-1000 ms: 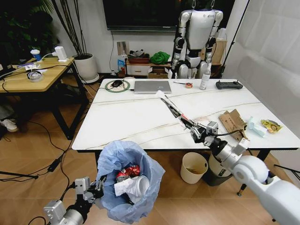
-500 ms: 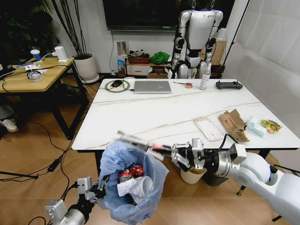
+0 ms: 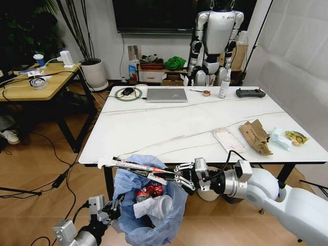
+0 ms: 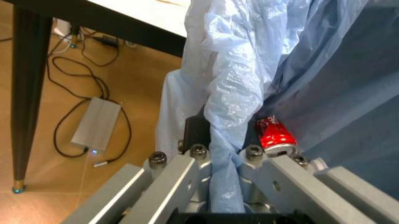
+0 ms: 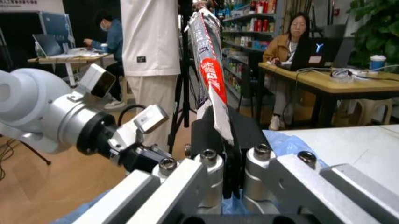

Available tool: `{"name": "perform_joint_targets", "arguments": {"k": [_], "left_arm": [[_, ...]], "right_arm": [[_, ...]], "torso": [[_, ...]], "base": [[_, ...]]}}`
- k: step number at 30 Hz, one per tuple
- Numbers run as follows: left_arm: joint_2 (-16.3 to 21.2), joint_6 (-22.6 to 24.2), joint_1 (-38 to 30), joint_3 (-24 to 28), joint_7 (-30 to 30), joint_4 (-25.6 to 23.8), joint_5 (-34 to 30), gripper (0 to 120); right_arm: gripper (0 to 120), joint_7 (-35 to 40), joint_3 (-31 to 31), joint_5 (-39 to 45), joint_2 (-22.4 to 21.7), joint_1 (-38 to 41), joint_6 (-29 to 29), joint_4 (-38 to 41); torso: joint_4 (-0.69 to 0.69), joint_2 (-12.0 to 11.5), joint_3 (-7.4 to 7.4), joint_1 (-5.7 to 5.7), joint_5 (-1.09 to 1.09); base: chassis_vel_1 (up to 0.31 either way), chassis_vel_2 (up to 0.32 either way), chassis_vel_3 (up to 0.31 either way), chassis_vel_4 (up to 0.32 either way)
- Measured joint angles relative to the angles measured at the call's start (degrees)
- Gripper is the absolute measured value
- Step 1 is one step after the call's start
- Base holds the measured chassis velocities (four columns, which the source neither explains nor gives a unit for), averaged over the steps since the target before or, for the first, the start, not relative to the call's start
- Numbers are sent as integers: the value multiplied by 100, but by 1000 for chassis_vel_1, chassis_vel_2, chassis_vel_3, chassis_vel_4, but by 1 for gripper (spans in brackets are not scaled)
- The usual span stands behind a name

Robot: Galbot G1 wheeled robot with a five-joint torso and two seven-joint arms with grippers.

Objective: Pick up the trash bin and place the trash from the table into it.

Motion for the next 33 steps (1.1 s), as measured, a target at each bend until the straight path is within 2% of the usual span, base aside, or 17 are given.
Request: {"name": "perform_joint_targets", "arguments": {"k": [3,9,24,28,33], "left_arm": [[115,12,-76,-8,-35,34,-132,0],[192,34,-169,-34,-115,35,-262,0],[91,61,11,-167,-232,-260,-151,0],[72,61,18,-171,-229,-261,-120,0],[37,61,10,-152,-216,-261,-88,0]], "right_arm": [[0,-50,-102,-68,142,49,12,-203],[0,-134,-100,-199,159,-50,58,-309],[0,-208,164,-373,34,-343,177,-152],[10,-228,174,-372,10,-358,188,-129],[30,-248,171,-371,5,-361,219,-122]], "torso": [[1,0,0,0,0],[-1,0,0,0,-1],[0,0,0,0,0],[0,0,0,0,0],[0,0,0,0,0]], "base": [[0,0,0,0],[0,0,0,0],[0,0,0,0],[0,0,0,0],[0,0,0,0]]}}
